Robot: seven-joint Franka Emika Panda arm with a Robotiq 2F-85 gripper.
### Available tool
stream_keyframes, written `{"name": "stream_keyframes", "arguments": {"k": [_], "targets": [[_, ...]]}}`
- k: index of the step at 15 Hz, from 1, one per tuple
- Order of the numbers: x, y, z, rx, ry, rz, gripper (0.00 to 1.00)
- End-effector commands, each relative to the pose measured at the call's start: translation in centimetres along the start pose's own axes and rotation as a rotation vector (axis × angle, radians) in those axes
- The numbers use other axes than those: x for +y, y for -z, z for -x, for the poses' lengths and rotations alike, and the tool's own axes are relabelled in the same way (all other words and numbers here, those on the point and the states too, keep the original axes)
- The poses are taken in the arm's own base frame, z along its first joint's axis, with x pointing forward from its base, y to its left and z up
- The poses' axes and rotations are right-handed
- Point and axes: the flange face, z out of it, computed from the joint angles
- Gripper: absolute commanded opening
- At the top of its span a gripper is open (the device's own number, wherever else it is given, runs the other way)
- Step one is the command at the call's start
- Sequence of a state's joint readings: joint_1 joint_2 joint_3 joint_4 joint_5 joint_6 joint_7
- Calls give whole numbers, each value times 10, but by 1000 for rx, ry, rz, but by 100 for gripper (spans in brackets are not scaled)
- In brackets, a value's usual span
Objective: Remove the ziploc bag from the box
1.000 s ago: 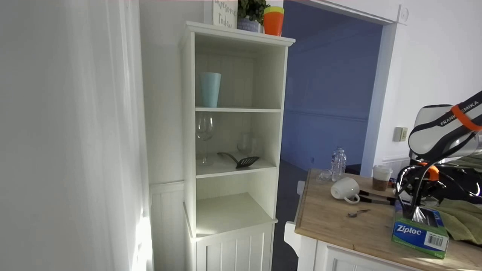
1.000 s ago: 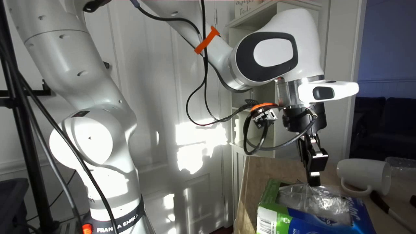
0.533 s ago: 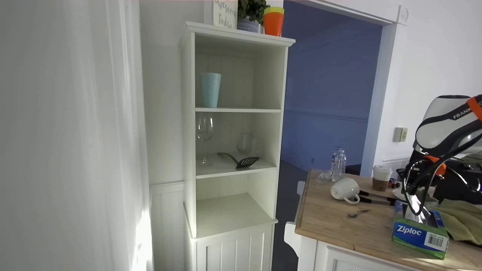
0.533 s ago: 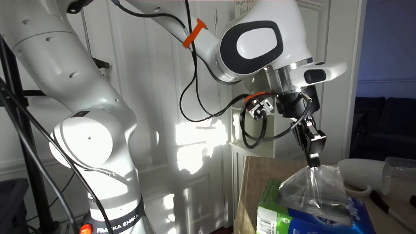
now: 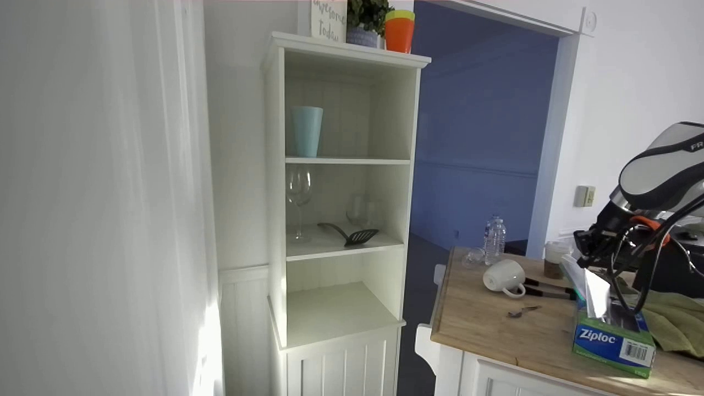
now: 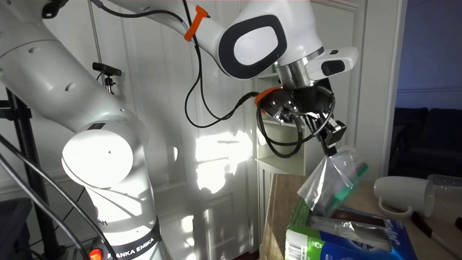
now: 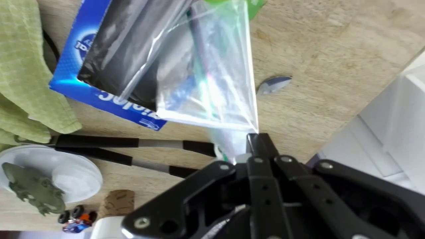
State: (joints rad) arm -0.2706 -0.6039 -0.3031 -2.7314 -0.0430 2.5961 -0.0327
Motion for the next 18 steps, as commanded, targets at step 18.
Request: {"name": "stream_keyframes", "arguments": {"k": [18], "targets": [[-57,-24,6,-31,231,-190,0]]}}
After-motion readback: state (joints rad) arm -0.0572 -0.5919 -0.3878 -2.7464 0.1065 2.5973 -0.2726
